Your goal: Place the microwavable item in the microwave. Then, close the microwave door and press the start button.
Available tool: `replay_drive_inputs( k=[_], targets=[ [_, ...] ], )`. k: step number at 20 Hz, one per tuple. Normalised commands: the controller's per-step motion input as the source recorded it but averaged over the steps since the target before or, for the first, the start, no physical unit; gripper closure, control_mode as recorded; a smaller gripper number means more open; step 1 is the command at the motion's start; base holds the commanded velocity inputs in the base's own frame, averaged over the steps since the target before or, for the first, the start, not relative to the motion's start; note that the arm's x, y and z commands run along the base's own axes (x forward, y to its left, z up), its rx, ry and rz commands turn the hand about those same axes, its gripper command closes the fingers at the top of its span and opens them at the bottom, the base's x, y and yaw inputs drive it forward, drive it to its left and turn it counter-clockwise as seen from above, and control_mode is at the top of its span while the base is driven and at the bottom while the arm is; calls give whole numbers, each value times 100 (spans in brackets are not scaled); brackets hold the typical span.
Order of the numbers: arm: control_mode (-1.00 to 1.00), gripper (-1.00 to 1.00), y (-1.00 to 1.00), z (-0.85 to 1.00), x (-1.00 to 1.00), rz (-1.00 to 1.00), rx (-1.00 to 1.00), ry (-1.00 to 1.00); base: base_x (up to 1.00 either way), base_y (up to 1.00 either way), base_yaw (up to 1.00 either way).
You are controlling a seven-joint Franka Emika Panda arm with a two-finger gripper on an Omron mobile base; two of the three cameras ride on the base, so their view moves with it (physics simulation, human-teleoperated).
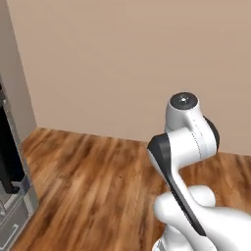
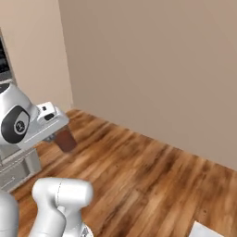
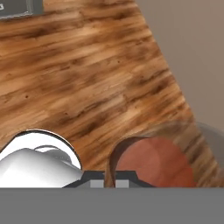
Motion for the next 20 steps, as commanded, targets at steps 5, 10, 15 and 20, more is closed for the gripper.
replay_drive_inputs(
  k=[5,10,15,20],
  targets=[
    [100,100,0,0,0,0,0,0,100,-2,-12],
    [100,100,0,0,0,0,0,0,80,19,25],
    [100,100,0,0,0,0,0,0,53,34,60],
    [100,100,0,0,0,0,0,0,67,31,67]
  ],
)
